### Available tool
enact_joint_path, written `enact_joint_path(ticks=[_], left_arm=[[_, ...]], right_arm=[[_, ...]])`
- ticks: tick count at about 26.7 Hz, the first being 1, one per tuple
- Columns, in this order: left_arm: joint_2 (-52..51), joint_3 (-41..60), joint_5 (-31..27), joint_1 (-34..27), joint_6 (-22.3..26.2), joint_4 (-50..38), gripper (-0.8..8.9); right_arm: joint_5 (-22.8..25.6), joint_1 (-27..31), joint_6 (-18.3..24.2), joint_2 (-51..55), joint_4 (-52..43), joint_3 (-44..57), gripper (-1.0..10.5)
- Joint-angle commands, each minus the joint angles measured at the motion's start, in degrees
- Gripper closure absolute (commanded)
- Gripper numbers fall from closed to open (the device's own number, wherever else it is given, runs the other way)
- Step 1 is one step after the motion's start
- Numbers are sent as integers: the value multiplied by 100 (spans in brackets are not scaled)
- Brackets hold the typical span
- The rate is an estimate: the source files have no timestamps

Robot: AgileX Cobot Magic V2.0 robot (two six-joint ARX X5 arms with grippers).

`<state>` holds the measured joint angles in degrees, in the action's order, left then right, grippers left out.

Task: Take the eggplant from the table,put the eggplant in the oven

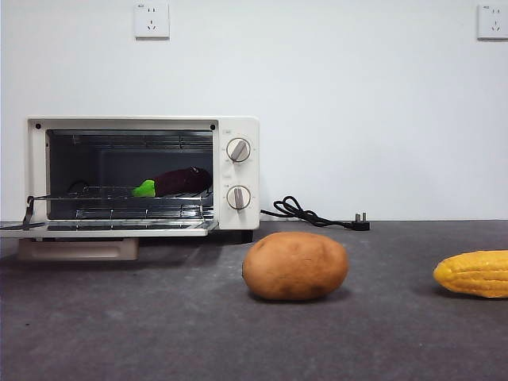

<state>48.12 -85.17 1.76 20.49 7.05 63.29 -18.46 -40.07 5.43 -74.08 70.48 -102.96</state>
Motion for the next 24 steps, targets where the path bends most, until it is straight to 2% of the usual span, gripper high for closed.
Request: enact_joint_path(ticks=[1,6,11,13,18,24], left_arm=[[391,22,212,-35,48,-356,820],[1054,22,1045,-629,44,-1121,820],[1666,22,2553,-2072,-26,-1631,820],[1910,22,2911,-2704,-179,-1825,820],[2457,22,3480,-3786,-260,-1939,820],[3307,24,3473,-4172,-83,-1882,820]], right_arm=[[-20,-120,138,-2,118,2,958],[2,-286,247,48,306,2,958],[190,-382,352,92,492,2,958],[332,-382,365,151,514,2,958],[396,-382,372,258,544,2,958],[514,-382,385,378,619,4,958]])
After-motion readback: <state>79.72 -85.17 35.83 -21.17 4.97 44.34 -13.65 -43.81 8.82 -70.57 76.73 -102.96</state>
